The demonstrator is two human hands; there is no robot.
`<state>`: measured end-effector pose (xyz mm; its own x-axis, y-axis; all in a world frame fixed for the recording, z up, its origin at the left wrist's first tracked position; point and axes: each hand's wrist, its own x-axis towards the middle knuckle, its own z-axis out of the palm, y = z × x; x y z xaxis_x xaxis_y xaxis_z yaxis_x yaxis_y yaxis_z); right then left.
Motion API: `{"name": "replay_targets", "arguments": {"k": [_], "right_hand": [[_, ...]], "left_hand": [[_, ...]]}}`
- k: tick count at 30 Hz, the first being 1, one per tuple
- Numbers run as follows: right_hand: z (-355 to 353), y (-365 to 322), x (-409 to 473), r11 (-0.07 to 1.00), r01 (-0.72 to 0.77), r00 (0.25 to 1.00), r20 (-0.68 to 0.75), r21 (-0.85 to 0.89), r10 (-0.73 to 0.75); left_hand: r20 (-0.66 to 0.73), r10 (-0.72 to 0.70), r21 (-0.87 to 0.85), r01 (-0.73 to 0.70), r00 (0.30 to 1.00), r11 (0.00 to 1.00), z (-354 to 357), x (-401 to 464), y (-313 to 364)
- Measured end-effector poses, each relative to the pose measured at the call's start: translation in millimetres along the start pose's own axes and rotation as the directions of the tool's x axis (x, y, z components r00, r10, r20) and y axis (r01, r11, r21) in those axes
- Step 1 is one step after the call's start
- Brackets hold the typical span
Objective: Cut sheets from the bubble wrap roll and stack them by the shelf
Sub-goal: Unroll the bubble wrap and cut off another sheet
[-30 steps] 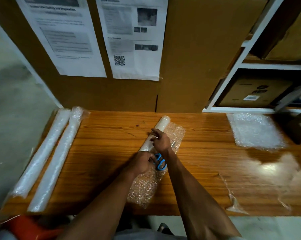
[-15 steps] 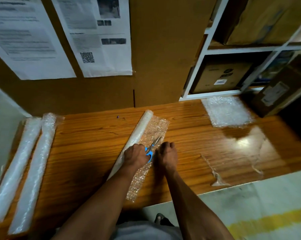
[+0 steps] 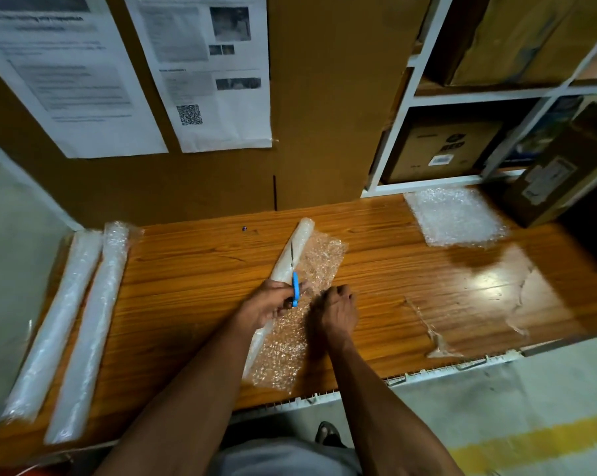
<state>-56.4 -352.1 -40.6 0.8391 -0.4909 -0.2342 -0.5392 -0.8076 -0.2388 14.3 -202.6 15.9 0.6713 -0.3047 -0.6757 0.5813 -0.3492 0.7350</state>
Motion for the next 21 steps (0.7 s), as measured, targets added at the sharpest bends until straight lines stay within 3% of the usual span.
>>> {"name": "replay_targets", "arguments": {"k": [2, 4, 6, 9, 12, 14, 16, 18, 21], "right_hand": [[4, 3, -1, 0.998, 0.016, 1.000, -0.028, 0.056, -0.015], [8, 7, -2, 0.959, 0.011, 0.999, -0.054, 0.285, 0.005], [10, 13, -2, 0.865, 0.010, 0.999, -0.040, 0.503, 0.012], [4, 25, -4, 0.725, 0.036, 0.990, -0.125, 0.687, 0.069], [-2, 40, 0, 0.673, 0.060, 0.975, -0.188, 0.738, 0.119], [-4, 54, 3, 0.638, 0.060, 0.971, -0.193, 0.767, 0.140], [-6, 69, 6, 0.607, 0.076, 0.968, -0.205, 0.791, 0.147], [-14, 78, 2, 0.600, 0.088, 0.966, -0.217, 0.795, 0.145], [-22, 81, -5, 0.561, 0.116, 0.966, -0.225, 0.820, 0.130]], "left_hand": [[0.019, 0.013, -0.008, -0.013, 1.000, 1.000, 0, -5, -5], [0.035, 0.022, -0.034, -0.021, 0.999, 0.999, -2, -6, -12], [0.035, 0.027, -0.055, -0.025, 0.999, 0.998, -4, -2, -16], [-0.021, 0.069, -0.056, -0.070, 0.997, 0.996, -5, 7, -20], [-0.219, 0.117, -0.034, -0.127, 0.969, 0.991, -11, 19, -18], [-0.442, 0.186, 0.099, -0.158, 0.877, 0.982, -16, 19, -9], [-0.548, 0.251, 0.168, -0.189, 0.798, 0.967, -20, 14, -3], [-0.530, 0.273, 0.156, -0.224, 0.803, 0.962, -20, 14, 1], [-0.318, 0.251, 0.018, -0.259, 0.914, 0.966, -5, 16, -1]]}}
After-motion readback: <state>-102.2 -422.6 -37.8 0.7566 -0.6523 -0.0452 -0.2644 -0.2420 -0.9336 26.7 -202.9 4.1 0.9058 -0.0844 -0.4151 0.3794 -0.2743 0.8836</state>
